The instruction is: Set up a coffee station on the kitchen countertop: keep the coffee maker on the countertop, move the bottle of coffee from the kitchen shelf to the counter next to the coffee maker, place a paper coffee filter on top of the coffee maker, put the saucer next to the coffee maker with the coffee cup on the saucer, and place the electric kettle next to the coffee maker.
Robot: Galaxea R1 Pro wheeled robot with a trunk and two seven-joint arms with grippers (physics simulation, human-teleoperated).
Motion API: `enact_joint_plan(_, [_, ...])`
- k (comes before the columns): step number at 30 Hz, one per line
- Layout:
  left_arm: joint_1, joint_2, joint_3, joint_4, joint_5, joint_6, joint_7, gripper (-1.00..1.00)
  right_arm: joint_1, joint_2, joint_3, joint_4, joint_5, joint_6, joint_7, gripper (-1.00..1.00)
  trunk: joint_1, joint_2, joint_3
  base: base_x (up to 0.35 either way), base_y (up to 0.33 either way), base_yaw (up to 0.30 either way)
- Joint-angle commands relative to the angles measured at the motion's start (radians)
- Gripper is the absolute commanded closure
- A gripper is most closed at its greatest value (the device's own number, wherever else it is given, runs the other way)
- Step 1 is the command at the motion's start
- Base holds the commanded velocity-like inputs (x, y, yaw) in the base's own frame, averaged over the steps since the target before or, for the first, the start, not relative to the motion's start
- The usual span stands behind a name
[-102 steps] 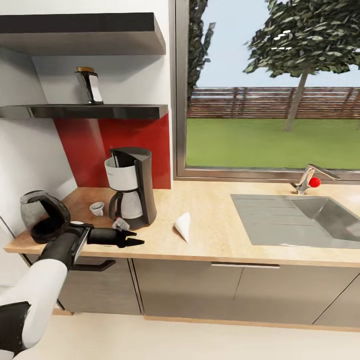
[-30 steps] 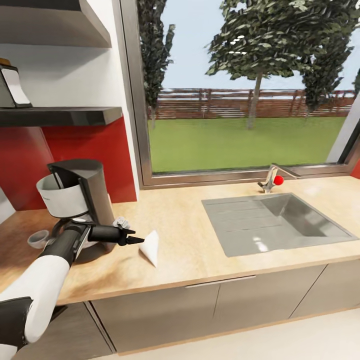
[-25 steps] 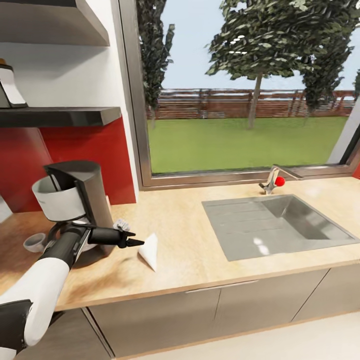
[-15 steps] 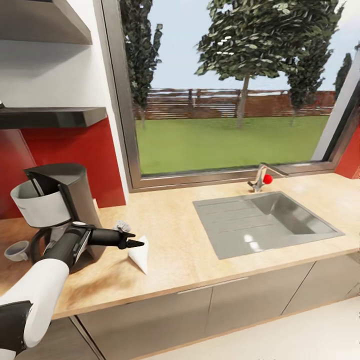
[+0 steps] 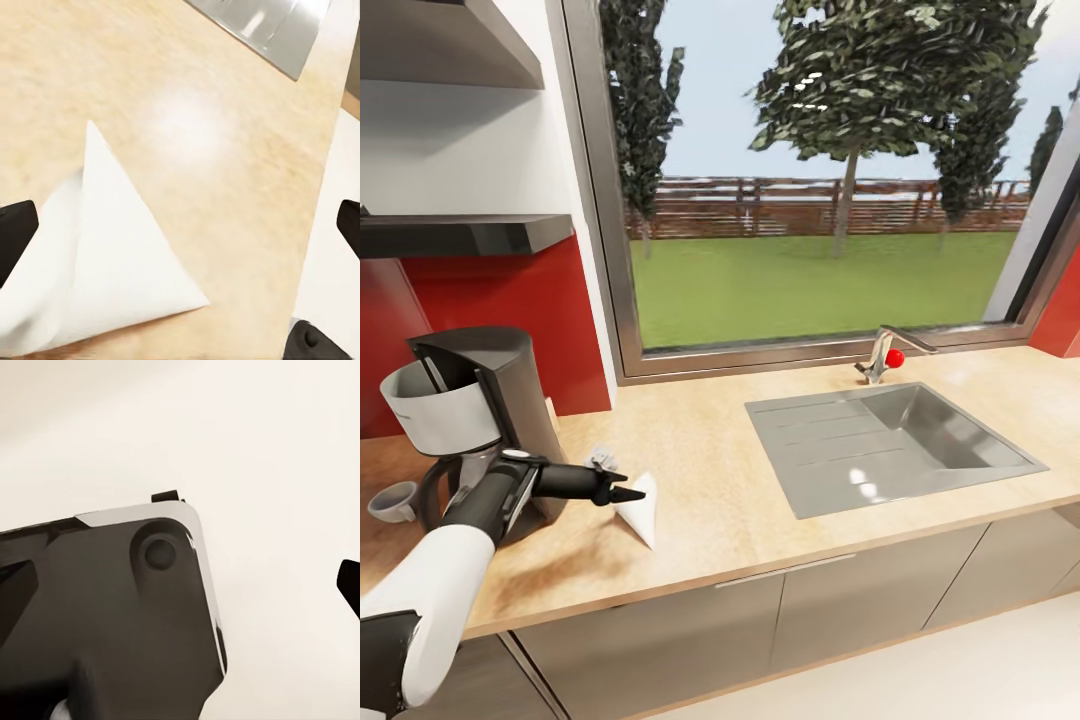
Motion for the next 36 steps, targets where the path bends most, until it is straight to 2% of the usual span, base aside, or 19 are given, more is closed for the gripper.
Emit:
enact_joint_plan(1, [0.006,0.001,0.007,-0.005,-0.01,0.01,-0.002,-1.0,-0.001,0.0,0.001,0.001,-0.008,-0.003,0.0,-1.0,0.001,-0.002,-0.002,0.0,0.0,0.0])
enact_joint_plan(2, [0.026,0.003,0.008,-0.01,-0.01,-0.034,0.043,-1.0,-0.001,0.001,0.001,0.001,-0.008,-0.003,0.0,-1.0,0.001,-0.002,-0.002,0.0,0.0,0.0])
enact_joint_plan(5, [0.034,0.003,0.006,-0.003,-0.01,-0.082,0.076,-1.0,-0.001,0.0,0.001,0.002,-0.008,-0.003,0.0,-1.0,0.001,-0.002,-0.002,0.0,0.0,0.0])
enact_joint_plan(8, [0.037,-0.002,0.005,0.001,-0.009,-0.102,0.089,-1.0,-0.001,0.0,0.0,0.002,-0.007,-0.003,0.0,-1.0,0.001,-0.002,-0.002,0.0,0.0,0.0])
enact_joint_plan(36, [0.049,-0.008,0.006,0.025,-0.005,-0.111,0.083,-1.0,-0.001,0.002,0.0,0.002,-0.007,-0.004,0.0,-1.0,0.001,-0.002,-0.002,0.04,0.0,0.0])
